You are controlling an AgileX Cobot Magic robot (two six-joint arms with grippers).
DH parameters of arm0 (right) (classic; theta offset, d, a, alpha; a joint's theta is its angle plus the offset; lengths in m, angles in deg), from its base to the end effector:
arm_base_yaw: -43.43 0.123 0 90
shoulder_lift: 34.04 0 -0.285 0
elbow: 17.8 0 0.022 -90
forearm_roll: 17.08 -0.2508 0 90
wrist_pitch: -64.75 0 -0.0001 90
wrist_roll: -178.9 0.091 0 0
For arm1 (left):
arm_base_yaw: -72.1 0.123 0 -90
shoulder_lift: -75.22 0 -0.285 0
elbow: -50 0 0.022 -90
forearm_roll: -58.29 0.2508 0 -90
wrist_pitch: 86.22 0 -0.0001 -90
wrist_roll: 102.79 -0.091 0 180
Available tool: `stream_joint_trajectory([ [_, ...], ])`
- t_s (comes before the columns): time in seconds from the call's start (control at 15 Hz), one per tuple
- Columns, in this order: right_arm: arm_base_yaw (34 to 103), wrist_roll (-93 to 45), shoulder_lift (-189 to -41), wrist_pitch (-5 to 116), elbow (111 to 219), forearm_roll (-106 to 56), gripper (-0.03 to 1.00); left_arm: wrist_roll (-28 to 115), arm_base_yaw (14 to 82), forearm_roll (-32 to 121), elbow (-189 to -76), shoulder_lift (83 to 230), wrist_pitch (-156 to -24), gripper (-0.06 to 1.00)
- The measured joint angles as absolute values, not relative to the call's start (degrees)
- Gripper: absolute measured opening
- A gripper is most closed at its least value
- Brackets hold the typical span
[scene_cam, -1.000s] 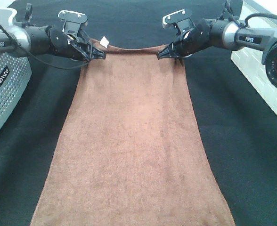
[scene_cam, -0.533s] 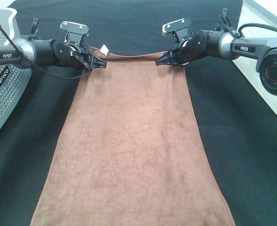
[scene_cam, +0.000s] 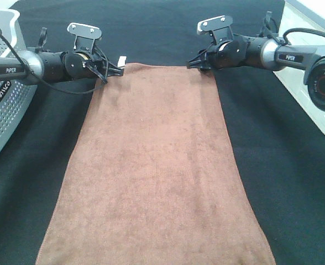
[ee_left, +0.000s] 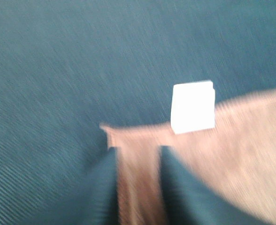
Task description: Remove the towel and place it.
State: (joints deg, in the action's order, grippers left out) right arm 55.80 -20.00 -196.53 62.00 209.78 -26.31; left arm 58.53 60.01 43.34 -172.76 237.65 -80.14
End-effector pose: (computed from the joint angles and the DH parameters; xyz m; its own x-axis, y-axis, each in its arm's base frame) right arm 0.5753 0.1269 0.0808 -0.4093 -0.2619 -0.8740 -0.2939 0.9447 -0.1455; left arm 0.5713 -0.1199 0.0672 -0.3813 0.1496 -0.9122 0.2107 0.9749 0.0718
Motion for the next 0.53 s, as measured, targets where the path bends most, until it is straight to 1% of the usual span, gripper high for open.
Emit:
stream_joint_trajectory([
  [0.07,55.51,-20.0,-196.53,62.0,209.78,-26.42,0.5,58.59,60.01,43.34,-172.76,237.94,-79.06,0.42],
  [0.13,55.17,-20.0,-196.53,62.0,209.78,-26.59,0.51,58.59,60.01,43.22,-172.88,238.22,-78.65,0.46],
  [0.2,55.0,-20.0,-196.53,61.95,209.78,-26.71,0.51,58.59,60.01,43.22,-172.88,238.34,-78.65,0.48],
  [0.53,55.0,-20.0,-196.53,59.2,209.78,-28.54,0.52,58.82,60.01,42.76,-172.88,238.34,-78.65,0.49],
])
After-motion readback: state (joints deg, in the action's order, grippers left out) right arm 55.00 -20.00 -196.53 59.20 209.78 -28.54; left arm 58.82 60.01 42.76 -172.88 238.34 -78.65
